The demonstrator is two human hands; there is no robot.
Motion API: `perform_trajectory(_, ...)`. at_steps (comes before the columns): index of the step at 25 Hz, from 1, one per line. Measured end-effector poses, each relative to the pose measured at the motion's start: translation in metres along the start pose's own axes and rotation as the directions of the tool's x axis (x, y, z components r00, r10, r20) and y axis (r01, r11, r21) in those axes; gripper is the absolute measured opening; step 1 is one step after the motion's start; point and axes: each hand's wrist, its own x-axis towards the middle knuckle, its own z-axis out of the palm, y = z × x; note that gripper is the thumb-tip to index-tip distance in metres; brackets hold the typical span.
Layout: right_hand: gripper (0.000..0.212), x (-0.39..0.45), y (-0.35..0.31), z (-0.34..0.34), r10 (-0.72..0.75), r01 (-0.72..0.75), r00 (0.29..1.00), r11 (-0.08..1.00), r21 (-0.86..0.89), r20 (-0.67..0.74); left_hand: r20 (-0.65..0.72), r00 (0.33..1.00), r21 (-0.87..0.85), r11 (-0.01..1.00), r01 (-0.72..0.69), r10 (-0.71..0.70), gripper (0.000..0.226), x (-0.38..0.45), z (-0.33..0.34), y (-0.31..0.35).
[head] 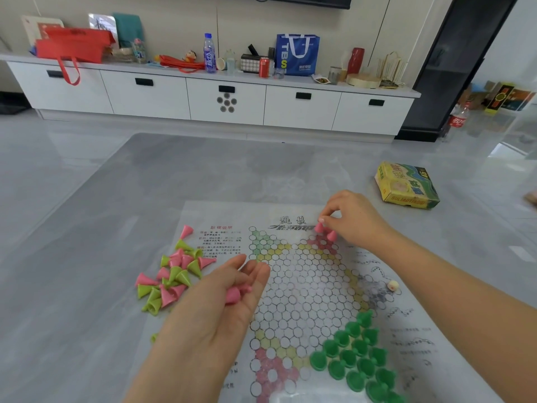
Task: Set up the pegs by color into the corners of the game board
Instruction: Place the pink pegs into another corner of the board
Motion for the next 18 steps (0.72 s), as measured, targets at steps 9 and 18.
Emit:
perform_trajectory(9,0.016,-0.004,0.005,0.001,0.007,-0.007,1.0,1.0,-0.004,0.021,-0.034,0.999,0.028,0.999,0.042,-0.041,0.019,-0.021,0.007,0.01)
perform_trajectory(18,0.017,-0.006,0.006,0.001,-0.037,0.039,0.999,0.998,-0.058,0.031,-0.069,0.997,0.128,0.99,0.053,-0.045,0.012,-0.02,0.005,0.009)
